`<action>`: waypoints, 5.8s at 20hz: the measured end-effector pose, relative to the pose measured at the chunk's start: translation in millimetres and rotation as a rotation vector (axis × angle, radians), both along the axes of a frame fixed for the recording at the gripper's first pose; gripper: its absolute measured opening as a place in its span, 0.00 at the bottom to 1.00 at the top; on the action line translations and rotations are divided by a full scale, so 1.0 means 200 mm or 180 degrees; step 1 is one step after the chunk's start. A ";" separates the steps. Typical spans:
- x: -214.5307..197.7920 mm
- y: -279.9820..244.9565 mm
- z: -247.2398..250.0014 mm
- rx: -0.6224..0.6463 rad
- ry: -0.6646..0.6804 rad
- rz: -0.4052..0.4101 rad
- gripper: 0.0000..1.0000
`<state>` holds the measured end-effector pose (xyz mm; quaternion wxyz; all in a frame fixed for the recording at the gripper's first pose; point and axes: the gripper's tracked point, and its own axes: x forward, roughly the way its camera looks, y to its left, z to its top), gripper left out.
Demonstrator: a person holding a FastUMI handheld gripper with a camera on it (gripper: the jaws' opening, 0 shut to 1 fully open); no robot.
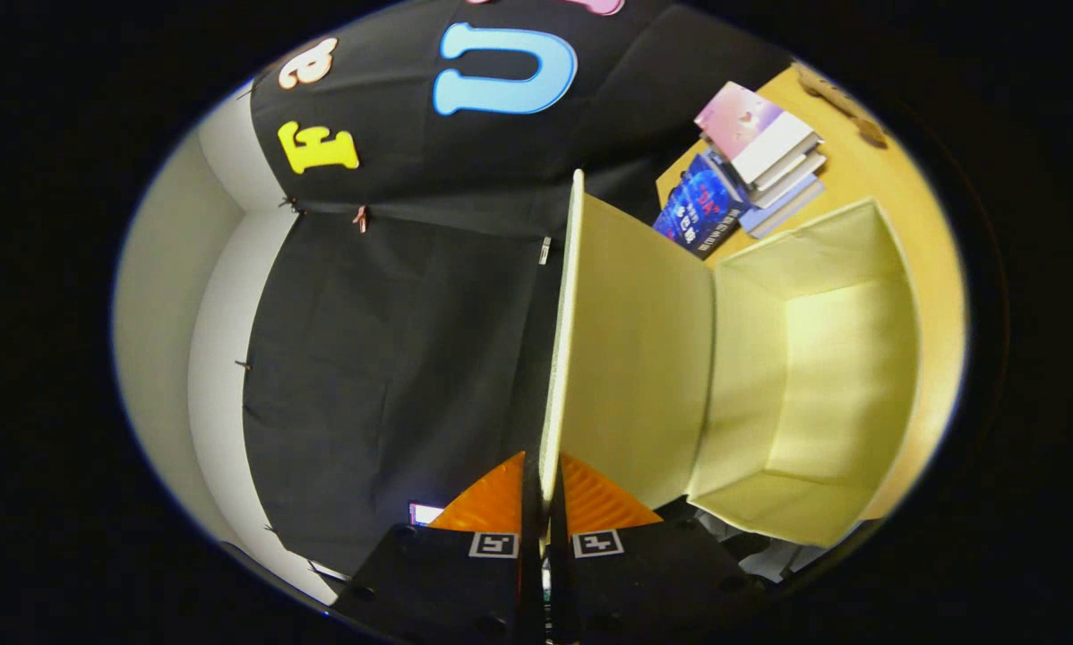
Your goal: Open the storage box then place both shoes into the box .Put the left shoe in first, then the right shoe, with the right side of both shoes facing outward in a uniform manner.
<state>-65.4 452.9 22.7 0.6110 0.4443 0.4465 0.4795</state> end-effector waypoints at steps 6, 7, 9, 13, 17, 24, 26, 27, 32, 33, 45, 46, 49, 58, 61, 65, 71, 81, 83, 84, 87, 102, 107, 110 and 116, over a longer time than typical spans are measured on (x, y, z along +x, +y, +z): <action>-0.04 0.45 -0.04 -0.0121 0.0023 0.0124 0.07; -0.05 0.52 -0.07 -0.0149 0.0024 0.0171 0.07; -0.05 0.63 -0.18 -0.0295 0.0092 0.0226 0.09; -0.02 0.72 -0.40 -0.0740 -0.0147 0.0167 0.38; -0.04 0.51 -0.51 -0.1047 -0.0643 0.0128 0.98; 0.05 -0.16 -0.50 -0.1564 -0.1348 -0.0442 0.98; 0.10 -0.36 -0.50 -0.1738 -0.1493 -0.0610 0.98; 0.12 -0.45 -0.51 -0.1808 -0.1525 -0.0712 0.98; 0.24 -0.98 -0.70 -0.2353 -0.1493 -0.1233 0.98; 0.25 -1.08 -0.75 -0.2460 -0.1420 -0.1320 0.98; 0.33 -1.82 -1.51 -0.3439 -0.0940 -0.1451 0.99; 0.37 -1.82 -1.57 -0.3422 -0.0893 -0.1440 0.99; 0.46 -1.80 -1.66 -0.3319 -0.0790 -0.1460 0.96; 0.58 -1.75 -1.77 -0.3058 -0.0541 -0.1407 0.29; 0.59 -1.76 -1.76 -0.3092 -0.0522 -0.1426 0.13; 0.56 -1.82 -1.67 -0.3174 -0.0427 -0.1604 0.08; 0.49 -1.83 -1.28 -0.3117 -0.0321 -0.1999 0.08; 0.40 -1.16 -0.62 -0.2422 -0.0393 -0.2150 0.08; 0.41 -1.00 -0.61 -0.2423 -0.0410 -0.2046 0.08; 0.41 -0.91 -0.62 -0.2434 -0.0421 -0.1974 0.08; 0.41 -0.67 -0.66 -0.2438 -0.0393 -0.1824 0.08; 0.30 -0.09 -1.26 -0.2948 -0.0052 -0.0921 0.41; 0.21 -0.14 -1.11 -0.2746 -0.0307 -0.0808 0.99; 0.21 -0.31 -0.94 -0.2640 -0.0615 -0.0889 0.99; 0.25 -0.93 -0.71 -0.2661 -0.1274 -0.1150 0.99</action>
